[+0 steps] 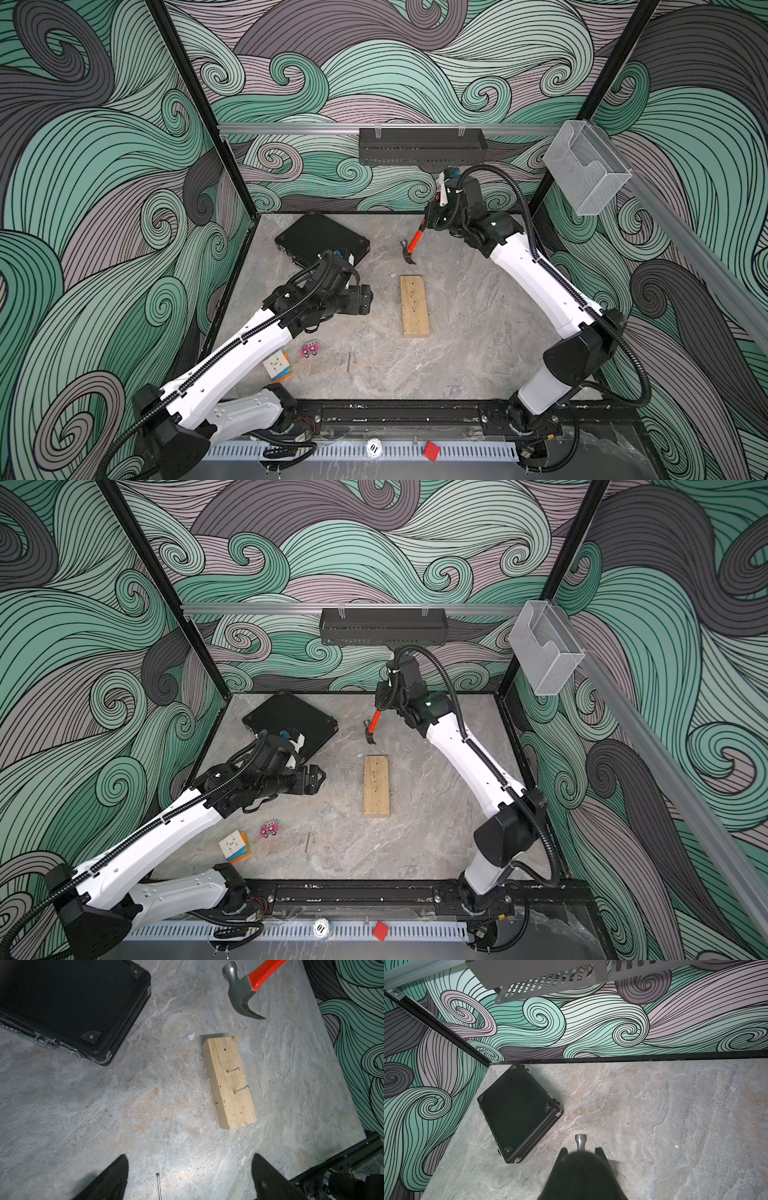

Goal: Use a claw hammer to pull out a nail
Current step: Remove the nail from the mounting plate.

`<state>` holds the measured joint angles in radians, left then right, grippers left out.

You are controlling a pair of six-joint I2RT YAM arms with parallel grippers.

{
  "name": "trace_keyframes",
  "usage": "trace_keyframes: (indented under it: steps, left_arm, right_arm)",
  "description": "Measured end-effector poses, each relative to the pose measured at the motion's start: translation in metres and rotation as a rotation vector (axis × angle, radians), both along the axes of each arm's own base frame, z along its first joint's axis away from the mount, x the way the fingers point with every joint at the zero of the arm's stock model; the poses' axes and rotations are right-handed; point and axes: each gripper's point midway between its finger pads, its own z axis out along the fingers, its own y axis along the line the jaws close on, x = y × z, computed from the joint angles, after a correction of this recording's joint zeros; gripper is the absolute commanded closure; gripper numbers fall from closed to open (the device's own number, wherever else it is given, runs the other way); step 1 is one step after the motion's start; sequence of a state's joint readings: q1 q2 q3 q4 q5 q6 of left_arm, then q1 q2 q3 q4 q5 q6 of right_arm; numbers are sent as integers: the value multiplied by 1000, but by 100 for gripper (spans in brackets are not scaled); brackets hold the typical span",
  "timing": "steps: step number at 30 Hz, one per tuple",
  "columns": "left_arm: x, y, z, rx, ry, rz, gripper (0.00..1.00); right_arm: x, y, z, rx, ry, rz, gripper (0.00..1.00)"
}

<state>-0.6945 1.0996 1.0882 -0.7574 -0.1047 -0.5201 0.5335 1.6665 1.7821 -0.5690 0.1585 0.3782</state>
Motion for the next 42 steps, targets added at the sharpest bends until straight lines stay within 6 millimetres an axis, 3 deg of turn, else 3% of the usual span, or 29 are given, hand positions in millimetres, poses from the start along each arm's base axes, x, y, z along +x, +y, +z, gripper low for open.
trace_keyframes:
  steps: [9,18,28,35,42]
  left_arm:
    - [5,-10,0,-16,-19,-42,10]
    - [11,-26,-19,-57,60,-99,10]
    - [33,-30,-28,-239,178,-110,11]
    - [46,-52,-47,-315,247,-152,12]
    - [60,-66,-85,-329,339,-145,13]
  right_arm:
    - [-2,-2,-3,-12,11,-1,100]
    - [-1,-4,0,-14,9,-8,100]
    - [-2,-6,2,-12,4,-12,100]
    - [-7,-10,7,-9,-5,-18,100]
    - [-7,-12,8,-12,-11,-27,100]
